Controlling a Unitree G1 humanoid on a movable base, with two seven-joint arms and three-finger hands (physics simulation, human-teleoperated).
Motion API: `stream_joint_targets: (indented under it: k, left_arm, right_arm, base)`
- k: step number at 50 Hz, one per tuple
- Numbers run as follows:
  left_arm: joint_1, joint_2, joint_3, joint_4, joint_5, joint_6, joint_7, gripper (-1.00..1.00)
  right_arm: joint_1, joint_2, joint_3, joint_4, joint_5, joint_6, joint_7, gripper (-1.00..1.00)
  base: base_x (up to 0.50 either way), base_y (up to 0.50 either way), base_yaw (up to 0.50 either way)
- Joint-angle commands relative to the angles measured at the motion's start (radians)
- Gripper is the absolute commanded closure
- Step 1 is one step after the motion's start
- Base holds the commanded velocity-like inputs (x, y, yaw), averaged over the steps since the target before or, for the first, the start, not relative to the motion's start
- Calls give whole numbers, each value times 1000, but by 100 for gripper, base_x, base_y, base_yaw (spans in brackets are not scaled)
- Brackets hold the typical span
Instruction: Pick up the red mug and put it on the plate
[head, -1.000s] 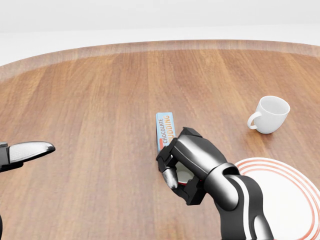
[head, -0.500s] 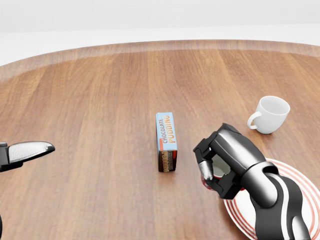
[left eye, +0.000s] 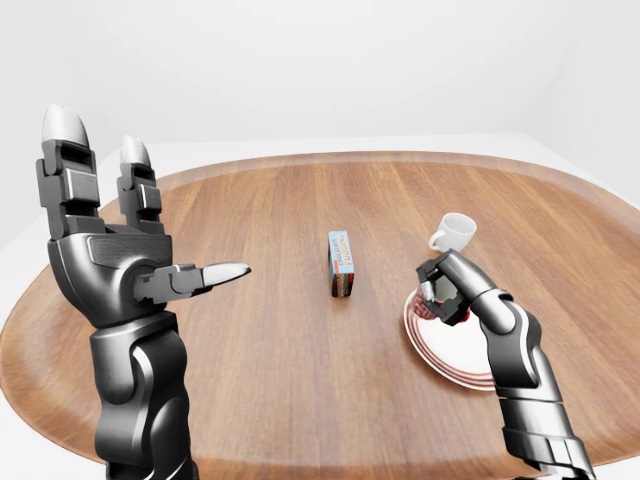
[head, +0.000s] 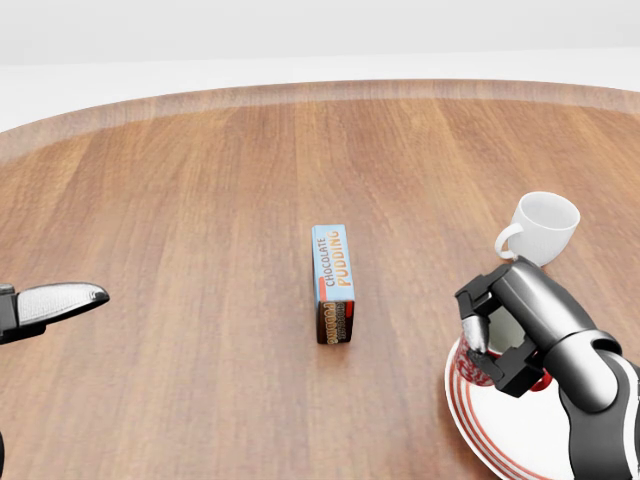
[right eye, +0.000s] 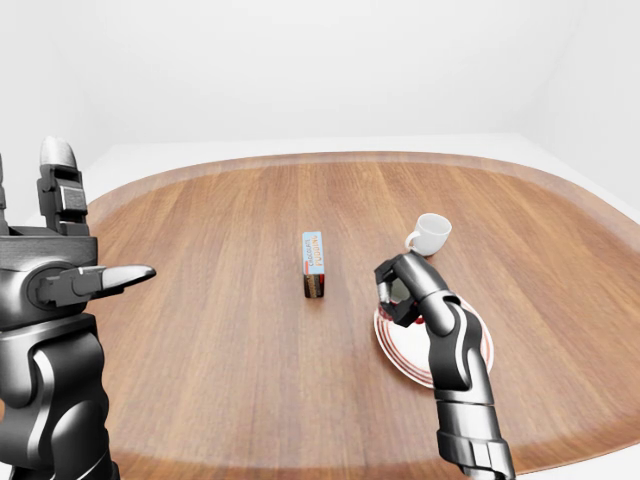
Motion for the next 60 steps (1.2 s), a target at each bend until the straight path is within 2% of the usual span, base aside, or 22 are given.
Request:
stream_joint_targets:
  k: [1, 11, 27, 33, 46, 60]
  left_arm:
    - [2, 0, 3, 3, -1, 0, -2, -95]
    - [-10, 7, 13, -3, -13, 0, 6, -95]
    - [-13, 9, 8, 4, -9, 0, 6, -95]
    - [-11, 9, 9, 8, -7, 0, 3, -95]
    - [-9, 12, 16, 21, -9, 0, 0, -95]
    - [-7, 15, 22, 37, -5, 0, -4, -95]
  right_arm:
    - [-6, -47, -37, 119, 81, 0, -69, 100]
    - [-23, -100, -69, 201, 116, 0, -104, 100]
    - [-40, -136, -58, 344, 117, 0, -193, 100]
    - [-59, -134, -45, 379, 97, 0, -215, 100]
    - [-82, -128, -28, 443, 70, 0, -341, 100]
    - [-105, -124, -13, 550, 93, 0, -423, 100]
  base:
    - [0, 0, 0]
    - [0, 0, 0]
    - [0, 0, 0]
    - [0, 0, 0]
    - [0, 0, 0]
    - [0, 0, 0]
